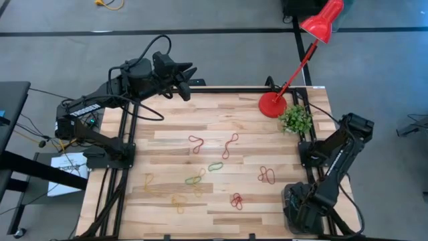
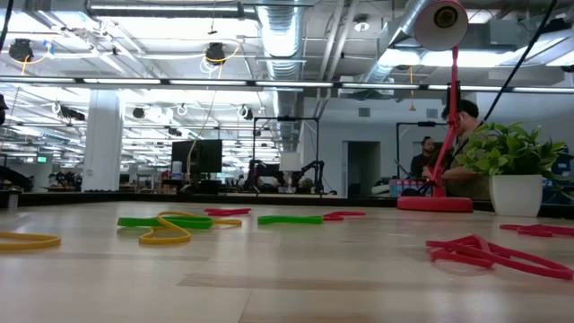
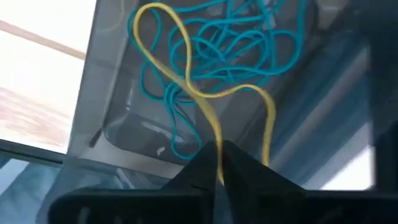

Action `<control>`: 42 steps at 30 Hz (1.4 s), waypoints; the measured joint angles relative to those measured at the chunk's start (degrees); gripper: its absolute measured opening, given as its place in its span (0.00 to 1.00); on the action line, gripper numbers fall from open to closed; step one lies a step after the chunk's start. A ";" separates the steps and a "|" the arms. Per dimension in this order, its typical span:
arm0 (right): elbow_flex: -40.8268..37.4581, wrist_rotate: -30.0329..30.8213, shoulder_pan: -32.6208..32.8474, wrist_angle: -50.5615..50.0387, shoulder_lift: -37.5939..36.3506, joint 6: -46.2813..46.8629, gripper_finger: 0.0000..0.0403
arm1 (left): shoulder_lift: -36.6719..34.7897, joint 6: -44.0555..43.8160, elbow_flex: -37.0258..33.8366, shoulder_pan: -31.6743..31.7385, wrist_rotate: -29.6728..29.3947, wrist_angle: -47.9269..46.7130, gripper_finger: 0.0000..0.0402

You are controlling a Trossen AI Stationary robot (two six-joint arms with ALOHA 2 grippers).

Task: Pick and place items into bin
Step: Put the yellow rubber band into the black bin

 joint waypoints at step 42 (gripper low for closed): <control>3.16 25.79 -21.61 4.63 -10.27 -42.27 0.33 | -0.04 -7.16 0.00 -0.14 15.86 -22.61 0.26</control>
